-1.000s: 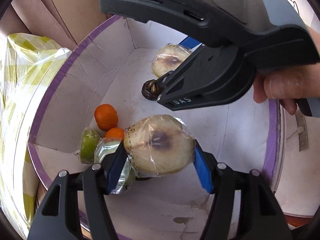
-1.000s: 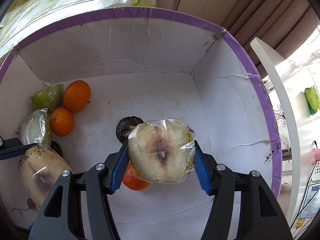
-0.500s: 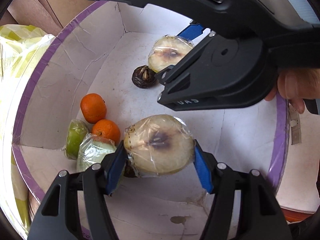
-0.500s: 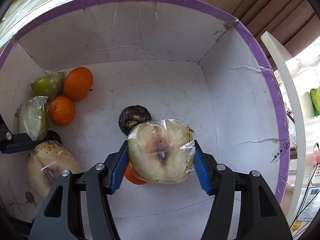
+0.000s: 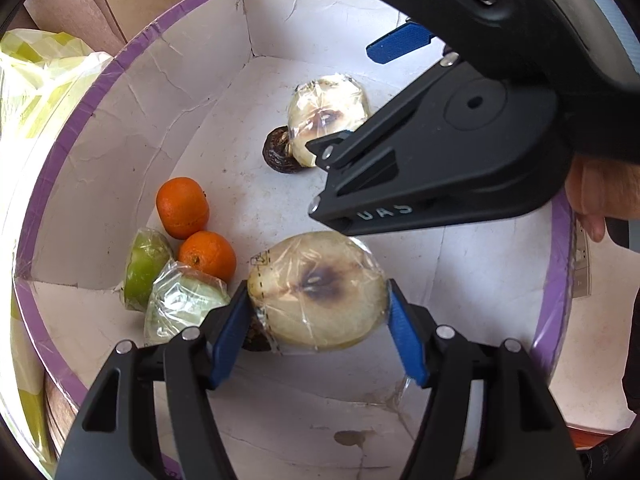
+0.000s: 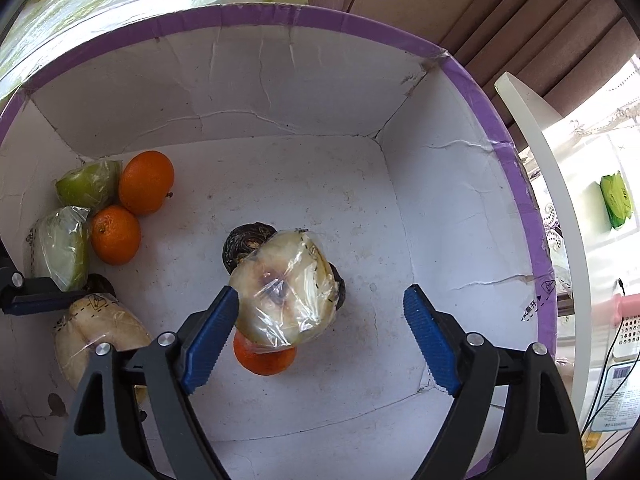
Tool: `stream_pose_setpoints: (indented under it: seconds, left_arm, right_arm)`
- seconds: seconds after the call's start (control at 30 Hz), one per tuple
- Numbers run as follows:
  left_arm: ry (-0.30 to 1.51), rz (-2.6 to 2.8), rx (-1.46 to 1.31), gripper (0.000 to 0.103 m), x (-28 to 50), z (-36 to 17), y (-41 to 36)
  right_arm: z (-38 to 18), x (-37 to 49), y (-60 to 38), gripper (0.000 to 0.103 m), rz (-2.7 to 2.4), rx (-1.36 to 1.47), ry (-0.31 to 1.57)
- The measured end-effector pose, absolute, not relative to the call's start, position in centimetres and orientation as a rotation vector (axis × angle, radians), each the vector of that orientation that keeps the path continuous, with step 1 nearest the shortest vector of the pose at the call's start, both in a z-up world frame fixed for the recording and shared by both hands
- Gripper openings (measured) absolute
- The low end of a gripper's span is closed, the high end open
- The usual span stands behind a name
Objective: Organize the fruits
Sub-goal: 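Open the right tool to drop its pear half while the left releases its pear half into the box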
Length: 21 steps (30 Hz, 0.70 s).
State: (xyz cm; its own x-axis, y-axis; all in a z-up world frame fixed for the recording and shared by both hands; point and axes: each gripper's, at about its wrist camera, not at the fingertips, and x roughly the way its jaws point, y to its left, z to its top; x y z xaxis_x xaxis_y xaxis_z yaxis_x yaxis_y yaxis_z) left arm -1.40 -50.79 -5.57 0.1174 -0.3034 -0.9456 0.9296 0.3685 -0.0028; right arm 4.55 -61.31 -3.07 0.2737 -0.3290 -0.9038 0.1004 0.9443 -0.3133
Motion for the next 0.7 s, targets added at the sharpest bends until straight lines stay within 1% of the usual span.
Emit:
stream_pose_setpoints:
  seconds: [0.03, 0.1, 0.17, 0.27, 0.4, 0.53, 0.7]
  left_arm:
    - [1.061, -1.021, 0.727, 0.075, -1.5, -5.1, -50.4]
    - [1.058, -1.02, 0.693, 0.08, -1.1, -4.7, -50.1]
    - [1.042, -1.02, 0.659, 0.084, -0.9, -4.2, -49.6]
    - [0.992, -1.025, 0.62, 0.084, -1.1, -3.0, -48.7]
    - [0.94, -1.015, 0.541, 0.094, -1.7, -1.7, -46.9]
    - [0.848, -0.964, 0.431, 0.095, -2.1, 0.2, -44.1]
    - [0.83, -0.913, 0.295, 0.096, -1.3, 1.7, -41.0]
  right_arm:
    - [-3.0, 4.2, -61.4, 0.086, -0.305, -0.205, 1.249]
    - [-2.6, 3.7, -61.3, 0.087, -0.334, -0.211, 1.214]
    - [-1.7, 3.4, -61.0, 0.087, -0.363, -0.211, 1.175]
    - [-0.3, 2.8, -60.9, 0.087, -0.405, -0.184, 1.11]
    - [2.0, 1.6, -60.1, 0.087, -0.465, -0.125, 1.002]
    - [4.5, -0.5, -58.5, 0.087, -0.524, -0.077, 0.884]
    - [5.9, -3.7, -57.4, 0.087, -0.592, -0.002, 0.817]
